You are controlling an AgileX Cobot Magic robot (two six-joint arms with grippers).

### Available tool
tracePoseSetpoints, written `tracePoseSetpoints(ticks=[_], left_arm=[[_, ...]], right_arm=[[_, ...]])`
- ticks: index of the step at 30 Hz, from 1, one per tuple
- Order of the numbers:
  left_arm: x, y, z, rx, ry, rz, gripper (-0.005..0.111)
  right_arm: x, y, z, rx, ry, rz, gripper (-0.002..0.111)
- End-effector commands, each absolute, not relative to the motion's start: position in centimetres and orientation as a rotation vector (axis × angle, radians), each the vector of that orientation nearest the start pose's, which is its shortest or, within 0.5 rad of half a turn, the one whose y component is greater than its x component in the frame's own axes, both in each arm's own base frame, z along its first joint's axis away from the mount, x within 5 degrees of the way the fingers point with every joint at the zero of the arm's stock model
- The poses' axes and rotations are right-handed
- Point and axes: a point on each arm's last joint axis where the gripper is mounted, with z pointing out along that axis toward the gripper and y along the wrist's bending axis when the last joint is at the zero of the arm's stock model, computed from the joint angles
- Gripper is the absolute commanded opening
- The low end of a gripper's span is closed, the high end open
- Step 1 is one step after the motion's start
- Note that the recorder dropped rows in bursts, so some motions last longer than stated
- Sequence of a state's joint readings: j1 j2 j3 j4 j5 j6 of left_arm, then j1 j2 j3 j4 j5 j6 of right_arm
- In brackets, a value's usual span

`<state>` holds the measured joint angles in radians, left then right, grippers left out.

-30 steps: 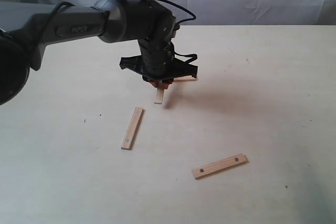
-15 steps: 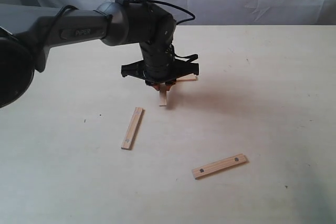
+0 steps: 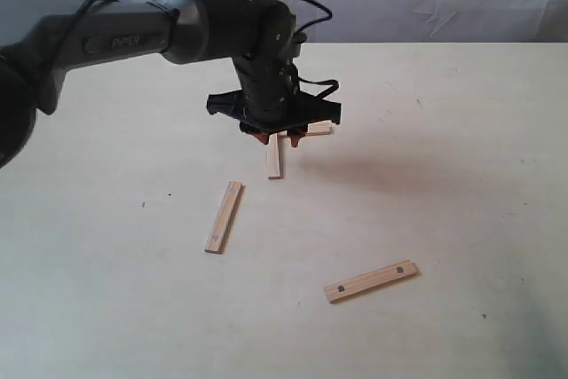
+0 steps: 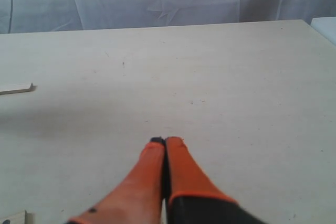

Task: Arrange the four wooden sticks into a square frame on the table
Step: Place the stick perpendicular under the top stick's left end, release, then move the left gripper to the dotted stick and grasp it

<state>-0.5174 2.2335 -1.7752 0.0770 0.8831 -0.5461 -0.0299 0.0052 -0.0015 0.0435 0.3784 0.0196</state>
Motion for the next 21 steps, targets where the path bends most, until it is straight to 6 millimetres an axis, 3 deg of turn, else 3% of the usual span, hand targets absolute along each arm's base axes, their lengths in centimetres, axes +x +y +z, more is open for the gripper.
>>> tracePoseSetpoints(ticks=[1, 6, 11, 15, 21], left_arm=[[39.6, -23.9, 21.4, 0.376, 2.789, -0.238, 0.042], [35.3, -28.7, 21.9, 0.893, 2.713, -0.199, 0.042], [32.6, -31.9, 22.0, 1.163, 2.61, -0.255, 0.043], [31.1, -33.5, 22.1, 1.297, 2.541, -0.353, 0.047], [30.5, -34.2, 21.7, 1.37, 2.508, -0.387, 0.05]], right_arm=[[5.3, 0.0, 18.0, 0.067, 1.846, 0.031, 0.0], [5.3, 0.0, 18.0, 0.067, 1.848, 0.031, 0.0], [5.3, 0.0, 18.0, 0.067, 1.848, 0.031, 0.0], [5.3, 0.0, 18.0, 0.067, 1.848, 0.031, 0.0], [5.3, 0.0, 18.0, 0.067, 1.848, 0.031, 0.0]])
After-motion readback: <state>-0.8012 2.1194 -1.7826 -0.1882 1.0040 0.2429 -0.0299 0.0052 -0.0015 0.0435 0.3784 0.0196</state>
